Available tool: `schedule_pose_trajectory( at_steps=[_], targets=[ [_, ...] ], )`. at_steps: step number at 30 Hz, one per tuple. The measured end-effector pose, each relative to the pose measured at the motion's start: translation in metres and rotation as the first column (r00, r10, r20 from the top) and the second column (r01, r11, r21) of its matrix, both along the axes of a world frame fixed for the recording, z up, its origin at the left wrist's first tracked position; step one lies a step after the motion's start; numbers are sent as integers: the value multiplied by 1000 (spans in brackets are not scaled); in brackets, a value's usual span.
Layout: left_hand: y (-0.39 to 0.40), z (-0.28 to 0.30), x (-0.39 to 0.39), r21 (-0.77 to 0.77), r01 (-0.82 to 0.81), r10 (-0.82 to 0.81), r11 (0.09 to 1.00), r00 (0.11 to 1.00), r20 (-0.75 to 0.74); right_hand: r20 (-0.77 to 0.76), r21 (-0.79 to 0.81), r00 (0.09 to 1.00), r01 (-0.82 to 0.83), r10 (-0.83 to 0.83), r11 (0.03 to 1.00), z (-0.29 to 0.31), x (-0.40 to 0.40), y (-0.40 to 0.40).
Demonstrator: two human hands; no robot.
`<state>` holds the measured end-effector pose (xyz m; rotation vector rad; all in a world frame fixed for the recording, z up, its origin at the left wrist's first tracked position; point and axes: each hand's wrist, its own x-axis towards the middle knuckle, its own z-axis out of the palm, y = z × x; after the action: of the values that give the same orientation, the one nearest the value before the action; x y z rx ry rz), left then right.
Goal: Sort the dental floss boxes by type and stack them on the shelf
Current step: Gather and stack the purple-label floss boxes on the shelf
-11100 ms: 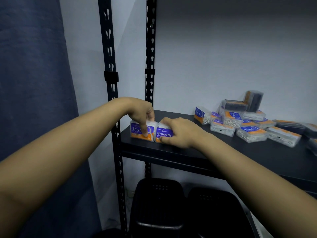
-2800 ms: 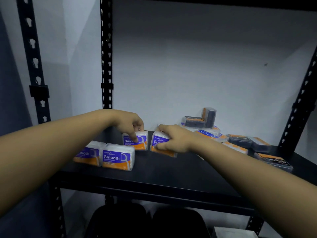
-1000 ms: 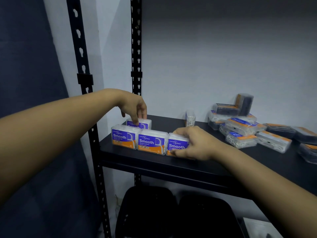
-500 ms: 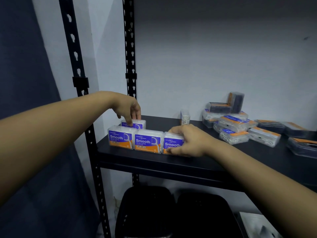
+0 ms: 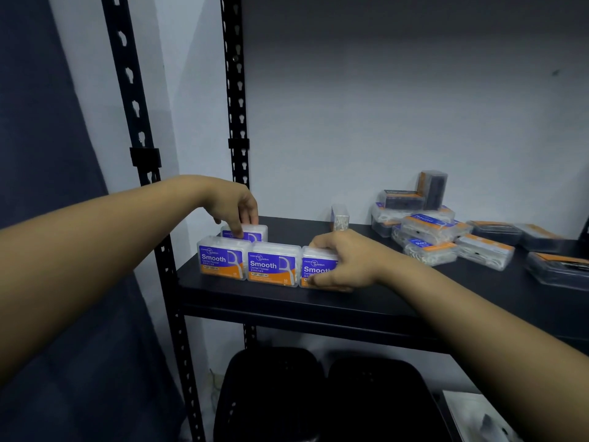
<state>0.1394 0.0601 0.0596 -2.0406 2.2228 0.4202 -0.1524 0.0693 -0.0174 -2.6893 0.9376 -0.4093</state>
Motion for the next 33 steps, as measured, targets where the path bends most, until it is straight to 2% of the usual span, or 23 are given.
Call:
schedule_pose_trajectory(
  at_steps=[3,8,10,12,16,18,22,28,33],
  targets=[
    [2,0,-2,-18,-25,25,1000,1000,-13,-65,11,998,16,-15,1000,10,-2,3],
    [7,10,-14,-320,-31,21,947,999,-35,-172,198,976,169,-135,966,51,-10,-2],
    [8,17,-27,-350,-34,17,936,999,-50,-205,243,958,248,-201,938,70,-15,-8],
    [9,25,-45,-306,-45,37,951,999,-32,-251,217,935,305,-249,927,87,-21,-15],
    [14,39,-82,-19,-101,100,995,993,-61,-360,186,860,445,-361,876,107,-32,-24],
    [14,42,-100,38,-97,100,995,993,-69,-455,172,796,520,-401,837,112,-40,-24],
    [17,41,-137,46,-94,96,994,994,-41,-550,159,710,606,-439,780,113,-58,-17],
    [28,36,-180,3,-55,55,998,998,7,-545,167,698,634,-465,755,109,-91,3],
    [41,37,-202,-41,-42,42,998,999,-9,-532,156,679,665,-506,730,109,-127,17]
  ],
)
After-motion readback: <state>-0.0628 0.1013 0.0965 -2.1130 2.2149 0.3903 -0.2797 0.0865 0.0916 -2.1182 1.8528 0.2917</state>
